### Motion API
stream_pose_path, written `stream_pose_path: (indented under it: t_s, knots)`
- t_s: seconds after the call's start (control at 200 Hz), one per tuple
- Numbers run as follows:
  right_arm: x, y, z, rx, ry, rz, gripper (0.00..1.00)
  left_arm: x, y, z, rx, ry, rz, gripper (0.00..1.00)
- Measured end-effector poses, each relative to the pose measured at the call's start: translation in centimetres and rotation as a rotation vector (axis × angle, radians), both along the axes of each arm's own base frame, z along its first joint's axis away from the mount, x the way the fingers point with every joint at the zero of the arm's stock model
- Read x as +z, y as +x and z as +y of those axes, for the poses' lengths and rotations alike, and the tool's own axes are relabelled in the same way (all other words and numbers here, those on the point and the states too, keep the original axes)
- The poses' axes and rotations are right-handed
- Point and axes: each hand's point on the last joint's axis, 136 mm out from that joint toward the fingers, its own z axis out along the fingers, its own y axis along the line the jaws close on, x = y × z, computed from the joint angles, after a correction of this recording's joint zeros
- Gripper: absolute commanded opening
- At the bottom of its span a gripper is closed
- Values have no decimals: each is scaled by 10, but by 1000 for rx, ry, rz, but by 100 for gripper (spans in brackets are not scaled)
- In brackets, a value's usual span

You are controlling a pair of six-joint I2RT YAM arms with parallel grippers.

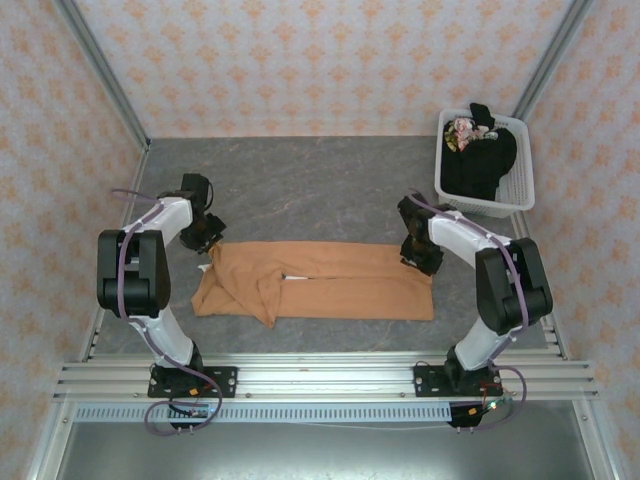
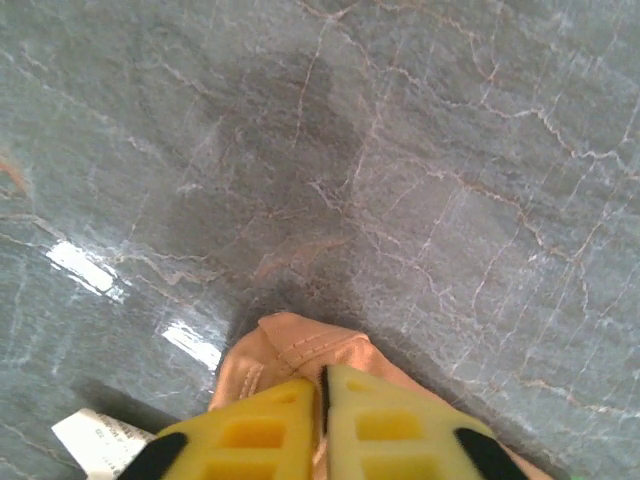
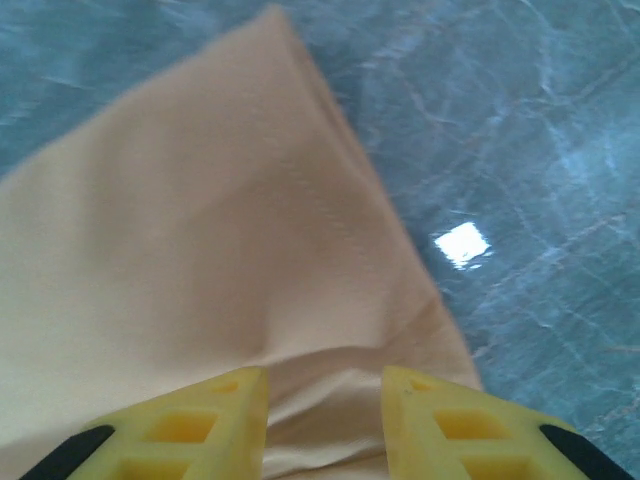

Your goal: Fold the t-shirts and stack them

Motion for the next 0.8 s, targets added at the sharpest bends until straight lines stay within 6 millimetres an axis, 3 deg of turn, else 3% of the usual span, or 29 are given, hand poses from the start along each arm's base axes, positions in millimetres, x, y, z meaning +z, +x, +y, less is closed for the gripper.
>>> stream_pose_path:
  t_s: [0.39, 0.54, 0.651, 0.721, 0.801]
  knots:
    - [-13, -5, -15, 3, -69, 40, 34, 35, 33, 5, -69, 38, -79, 0]
    - [-14, -4, -15, 8, -70, 40, 34, 32, 43, 6, -102, 47, -64, 0]
    - [-14, -4, -15, 12, -69, 40, 34, 15, 43, 11, -121, 69, -10, 26]
    - [-14, -4, -15, 15, -68, 40, 35, 8, 40, 15, -128, 93, 23, 51]
    - [-13, -3, -15, 25, -68, 40, 36, 9, 37, 21, -128, 127, 37, 56]
